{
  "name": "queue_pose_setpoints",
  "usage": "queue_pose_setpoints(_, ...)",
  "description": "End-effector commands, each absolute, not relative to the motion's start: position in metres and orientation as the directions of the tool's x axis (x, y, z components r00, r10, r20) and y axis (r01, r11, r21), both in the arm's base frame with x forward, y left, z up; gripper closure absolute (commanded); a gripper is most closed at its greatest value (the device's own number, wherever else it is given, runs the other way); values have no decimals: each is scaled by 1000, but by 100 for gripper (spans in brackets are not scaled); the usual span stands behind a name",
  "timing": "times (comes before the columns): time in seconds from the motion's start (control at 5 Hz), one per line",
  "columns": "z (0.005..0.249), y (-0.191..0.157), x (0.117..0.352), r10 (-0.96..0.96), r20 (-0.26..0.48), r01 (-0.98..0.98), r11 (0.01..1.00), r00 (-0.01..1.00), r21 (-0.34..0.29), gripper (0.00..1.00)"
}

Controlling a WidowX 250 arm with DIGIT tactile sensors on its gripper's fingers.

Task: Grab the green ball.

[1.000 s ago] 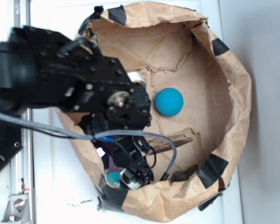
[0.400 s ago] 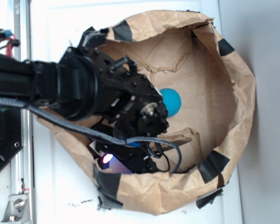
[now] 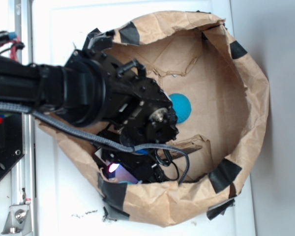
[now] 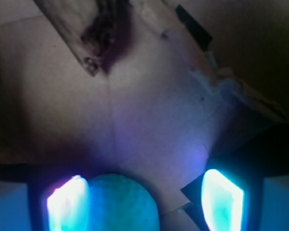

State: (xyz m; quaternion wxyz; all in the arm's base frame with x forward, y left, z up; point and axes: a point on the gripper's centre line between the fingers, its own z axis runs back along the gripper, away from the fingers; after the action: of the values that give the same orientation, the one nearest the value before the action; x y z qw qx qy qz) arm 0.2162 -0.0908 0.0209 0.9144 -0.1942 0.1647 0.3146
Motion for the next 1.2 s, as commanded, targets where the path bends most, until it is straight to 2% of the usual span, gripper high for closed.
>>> queue_pose_setpoints(0.0, 22, -97, 208, 480, -417, -610, 744, 772, -273, 100)
queue_pose_setpoints(0.4, 36, -90, 212, 483, -377, -602, 730, 790, -324, 100)
queue_pose_setpoints(1.0, 48, -78, 214, 510, -340, -611, 704, 790, -361, 100)
